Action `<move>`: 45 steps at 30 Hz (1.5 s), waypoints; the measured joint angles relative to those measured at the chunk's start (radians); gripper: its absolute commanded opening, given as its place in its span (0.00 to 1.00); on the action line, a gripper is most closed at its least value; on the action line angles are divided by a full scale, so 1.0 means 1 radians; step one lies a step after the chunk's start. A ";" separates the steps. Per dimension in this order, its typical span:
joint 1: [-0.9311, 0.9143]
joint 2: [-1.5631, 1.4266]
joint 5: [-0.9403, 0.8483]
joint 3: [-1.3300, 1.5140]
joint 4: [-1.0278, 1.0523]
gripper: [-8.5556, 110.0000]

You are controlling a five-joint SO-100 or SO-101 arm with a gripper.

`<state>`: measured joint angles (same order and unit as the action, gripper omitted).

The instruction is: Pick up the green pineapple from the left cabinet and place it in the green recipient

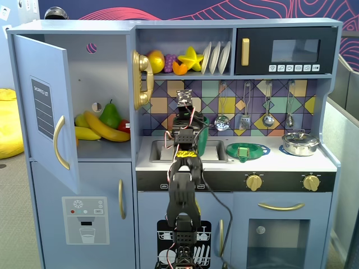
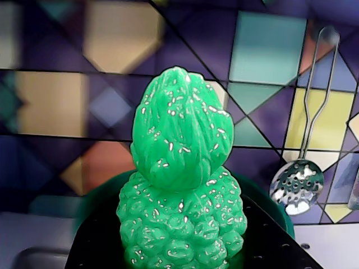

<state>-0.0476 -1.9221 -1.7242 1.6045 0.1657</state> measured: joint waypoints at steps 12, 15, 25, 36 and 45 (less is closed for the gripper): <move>0.012 0.265 0.034 -0.153 -0.127 0.35; 0.012 0.273 0.035 -0.153 -0.150 0.34; 0.028 0.044 0.005 -0.025 -0.060 0.31; 0.061 -0.762 -0.025 0.629 0.319 0.29; 0.028 -1.049 0.071 1.267 0.393 0.24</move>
<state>-0.0199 -2.9713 -1.6536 2.8716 0.5584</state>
